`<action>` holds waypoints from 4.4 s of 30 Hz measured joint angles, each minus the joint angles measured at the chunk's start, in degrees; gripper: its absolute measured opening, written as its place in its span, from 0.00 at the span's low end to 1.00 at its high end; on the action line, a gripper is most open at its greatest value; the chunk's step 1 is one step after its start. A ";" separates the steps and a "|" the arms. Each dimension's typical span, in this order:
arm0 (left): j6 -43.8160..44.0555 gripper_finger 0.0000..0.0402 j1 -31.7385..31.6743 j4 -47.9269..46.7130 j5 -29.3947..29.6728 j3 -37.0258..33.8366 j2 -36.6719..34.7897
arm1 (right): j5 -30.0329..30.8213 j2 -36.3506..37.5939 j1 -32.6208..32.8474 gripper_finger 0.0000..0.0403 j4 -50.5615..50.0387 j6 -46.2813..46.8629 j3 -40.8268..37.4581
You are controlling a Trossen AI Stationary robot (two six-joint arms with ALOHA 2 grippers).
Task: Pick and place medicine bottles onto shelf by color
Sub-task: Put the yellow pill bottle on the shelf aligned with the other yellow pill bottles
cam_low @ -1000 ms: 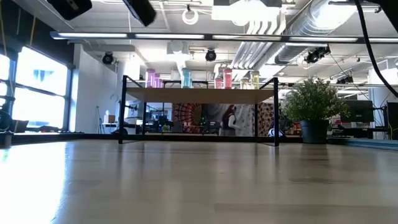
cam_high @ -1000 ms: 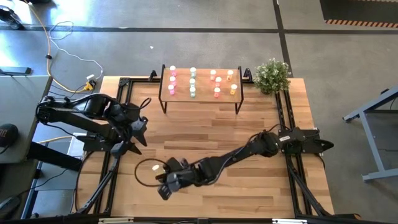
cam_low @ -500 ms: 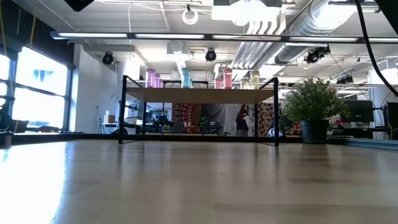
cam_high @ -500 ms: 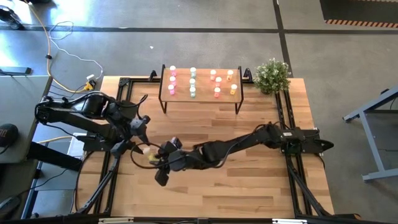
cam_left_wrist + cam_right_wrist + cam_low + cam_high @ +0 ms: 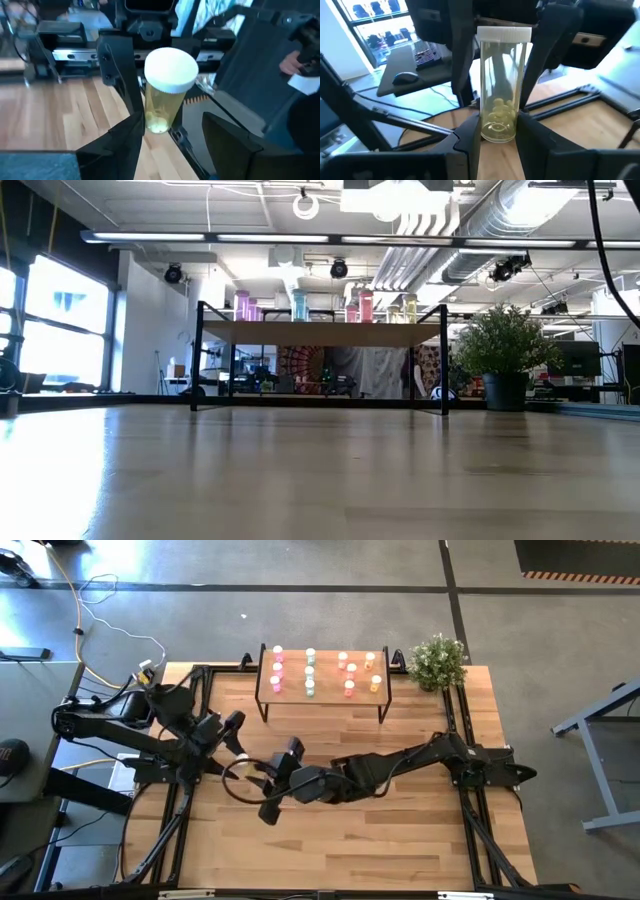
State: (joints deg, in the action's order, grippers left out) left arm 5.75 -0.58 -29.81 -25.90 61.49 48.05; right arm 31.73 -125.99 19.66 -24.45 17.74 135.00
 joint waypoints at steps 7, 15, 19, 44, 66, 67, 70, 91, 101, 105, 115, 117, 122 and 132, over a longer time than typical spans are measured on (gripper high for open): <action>1.12 0.49 0.02 6.39 4.91 0.00 0.34 | 2.71 1.13 0.10 0.23 1.87 -2.83 -0.02; 1.13 0.49 0.02 8.47 8.01 0.00 0.55 | 3.53 1.07 -0.43 0.23 2.81 -2.83 -0.02; 1.11 0.49 0.00 8.76 8.19 0.00 0.84 | 5.22 1.06 -0.44 0.23 3.26 -3.24 -0.02; -0.51 0.22 0.00 11.04 8.34 0.00 1.27 | 5.41 0.96 -0.66 0.23 5.32 -3.29 -0.02; -6.61 0.24 -0.33 0.88 18.68 -0.02 3.76 | 1.73 8.85 -0.69 0.48 -15.81 0.28 0.02; -6.55 0.24 -0.33 0.88 18.68 -0.02 4.27 | 1.68 9.58 -0.90 0.48 -16.12 -0.99 0.02; -6.46 0.24 -0.33 1.39 18.91 -0.02 6.04 | 0.58 11.22 -1.28 0.48 -17.82 -4.30 0.02; -4.88 0.24 -0.31 15.28 22.18 -0.01 15.70 | -18.44 13.61 -9.35 0.48 -27.01 -6.28 0.00; -4.90 0.24 -0.31 18.12 24.02 -0.01 16.87 | -21.12 13.61 -10.35 0.48 -30.34 -5.97 0.00; -4.88 0.24 -0.31 18.26 24.49 -0.02 16.92 | -21.08 13.61 -10.73 0.48 -30.92 -5.92 0.00; -4.86 0.24 -0.33 19.75 25.49 -0.02 17.54 | -21.15 13.61 -11.06 0.32 -31.02 -5.54 0.00; -4.86 0.24 -0.33 20.00 25.48 0.00 17.87 | -21.11 13.61 -11.06 0.29 -31.20 -5.37 0.00; -4.85 0.24 -0.33 20.31 25.46 0.00 18.54 | -21.12 13.59 -11.06 0.26 -31.76 -5.34 -0.02; -3.96 0.24 -0.33 20.25 25.37 0.00 18.73 | -21.12 13.57 -11.04 0.27 -32.58 -5.16 -0.04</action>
State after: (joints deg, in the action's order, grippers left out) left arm 1.78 -0.91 -9.56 -0.54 61.49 66.78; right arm 10.61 -112.42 8.62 -57.03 12.58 134.96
